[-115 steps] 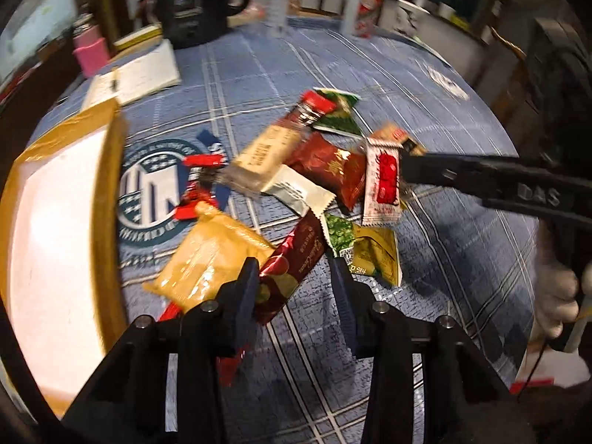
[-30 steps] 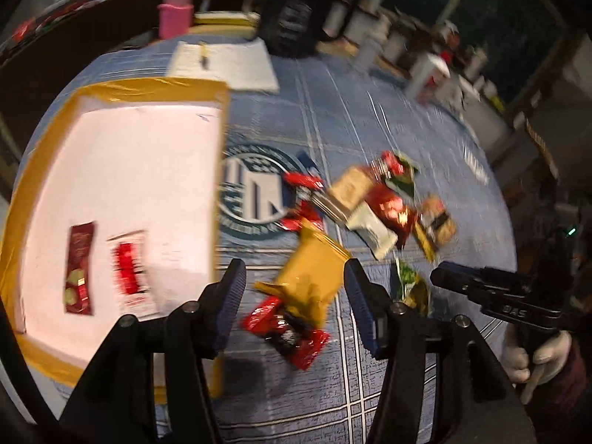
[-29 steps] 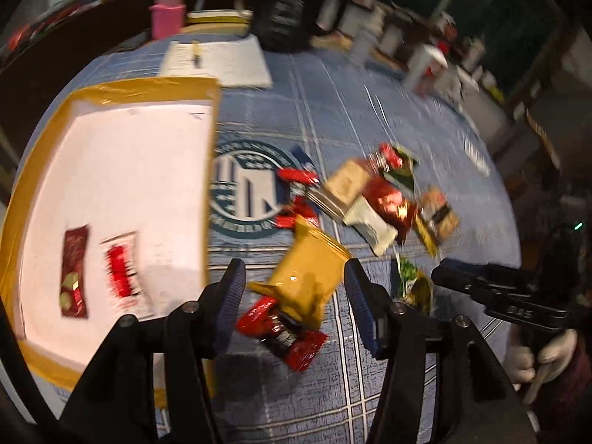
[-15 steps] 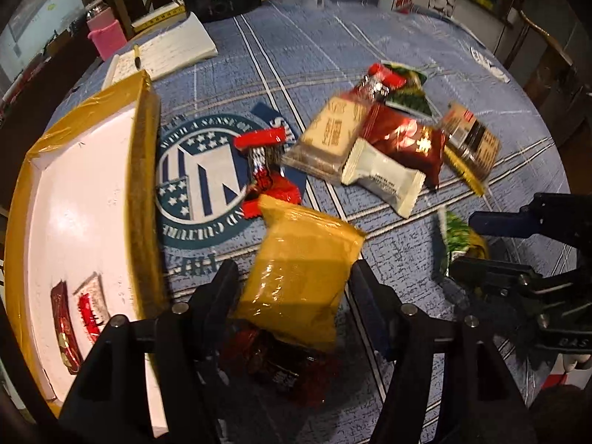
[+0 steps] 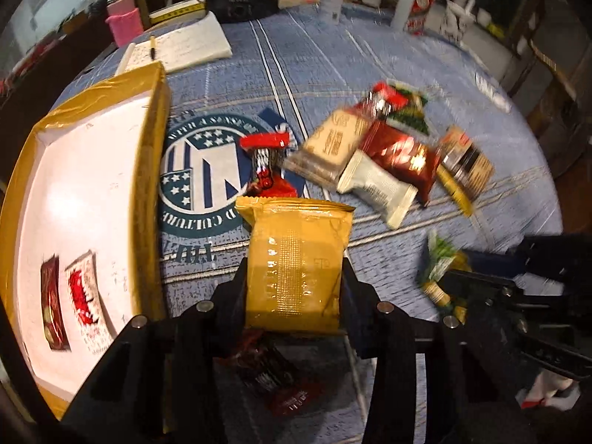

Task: Organize snacks
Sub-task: 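Carry both packets over the white tray and open both tools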

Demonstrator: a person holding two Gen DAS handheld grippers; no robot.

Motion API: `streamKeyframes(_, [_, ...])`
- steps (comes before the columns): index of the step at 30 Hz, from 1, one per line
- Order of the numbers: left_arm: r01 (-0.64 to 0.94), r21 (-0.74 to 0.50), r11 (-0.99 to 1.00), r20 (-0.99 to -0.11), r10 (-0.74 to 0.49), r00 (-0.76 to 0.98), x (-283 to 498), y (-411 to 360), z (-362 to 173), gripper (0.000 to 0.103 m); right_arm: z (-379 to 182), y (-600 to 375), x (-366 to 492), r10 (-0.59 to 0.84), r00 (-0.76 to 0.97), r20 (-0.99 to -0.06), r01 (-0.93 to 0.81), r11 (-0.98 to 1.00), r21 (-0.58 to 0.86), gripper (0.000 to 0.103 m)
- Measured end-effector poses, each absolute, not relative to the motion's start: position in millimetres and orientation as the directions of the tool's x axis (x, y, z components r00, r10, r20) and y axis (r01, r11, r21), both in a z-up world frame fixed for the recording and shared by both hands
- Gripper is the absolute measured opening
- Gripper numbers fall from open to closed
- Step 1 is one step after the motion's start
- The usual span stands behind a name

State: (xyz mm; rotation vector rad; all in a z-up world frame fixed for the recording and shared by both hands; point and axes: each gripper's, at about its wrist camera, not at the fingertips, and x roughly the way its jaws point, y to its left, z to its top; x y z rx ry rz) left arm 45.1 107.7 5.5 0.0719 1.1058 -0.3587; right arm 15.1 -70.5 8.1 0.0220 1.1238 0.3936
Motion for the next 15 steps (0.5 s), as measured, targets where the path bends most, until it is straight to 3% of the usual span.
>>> streamKeyframes(7, [0.22,-0.215,0.951,-0.828,-0.297,0.476,29.6,144.0,43.8,0.046,18.7,-65.4,10.6,0.355,0.373,-0.857,-0.286,0.923,0.257,0.012])
streamKeyframes(15, [0.066,-0.232,0.971,-0.799,-0.229,0.557,17.9,226.7,65.4,0.046,46.6,-32.6,20.0,0.422,0.399,-0.814,-0.311,0.897,0.313,0.011])
